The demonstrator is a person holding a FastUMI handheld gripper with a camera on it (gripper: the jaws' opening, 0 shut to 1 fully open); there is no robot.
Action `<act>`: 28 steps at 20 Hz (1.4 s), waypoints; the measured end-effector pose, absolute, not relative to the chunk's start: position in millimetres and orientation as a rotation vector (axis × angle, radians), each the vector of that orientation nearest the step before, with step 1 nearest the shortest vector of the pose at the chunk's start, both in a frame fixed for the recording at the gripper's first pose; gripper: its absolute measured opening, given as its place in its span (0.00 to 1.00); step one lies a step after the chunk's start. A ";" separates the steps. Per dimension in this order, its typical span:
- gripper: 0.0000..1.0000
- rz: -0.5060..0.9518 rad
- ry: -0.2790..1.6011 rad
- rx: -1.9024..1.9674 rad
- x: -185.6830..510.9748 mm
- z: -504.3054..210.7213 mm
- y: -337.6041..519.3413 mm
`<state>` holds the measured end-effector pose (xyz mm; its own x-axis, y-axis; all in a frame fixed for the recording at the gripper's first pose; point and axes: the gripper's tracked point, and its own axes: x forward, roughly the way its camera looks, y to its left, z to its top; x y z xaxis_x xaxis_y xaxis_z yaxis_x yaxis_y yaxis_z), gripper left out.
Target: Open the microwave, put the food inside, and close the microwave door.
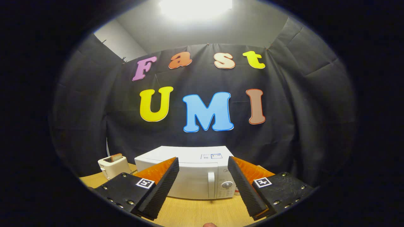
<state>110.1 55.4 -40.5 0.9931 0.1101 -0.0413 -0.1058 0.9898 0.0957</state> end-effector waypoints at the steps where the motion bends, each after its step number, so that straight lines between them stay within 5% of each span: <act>1: 0.99 0.111 0.052 0.094 117.9 -45.0 56.0; 17: 0.97 0.142 0.386 0.092 231.2 -226.7 55.4; 18: 0.84 0.139 0.408 0.095 234.8 -235.3 55.5; 21: 0.71 0.133 0.439 0.109 242.3 -249.6 59.1; 22: 0.57 0.126 0.436 0.099 242.0 -248.9 59.4; 23: 0.58 0.119 0.428 0.075 244.7 -250.6 59.9; 25: 0.32 0.115 0.425 0.045 242.1 -247.9 60.7; 28: 0.13 0.085 0.443 0.016 240.8 -248.5 57.6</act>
<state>240.8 57.6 -248.5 0.9002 0.0853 -0.4271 -0.0783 0.9964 0.0339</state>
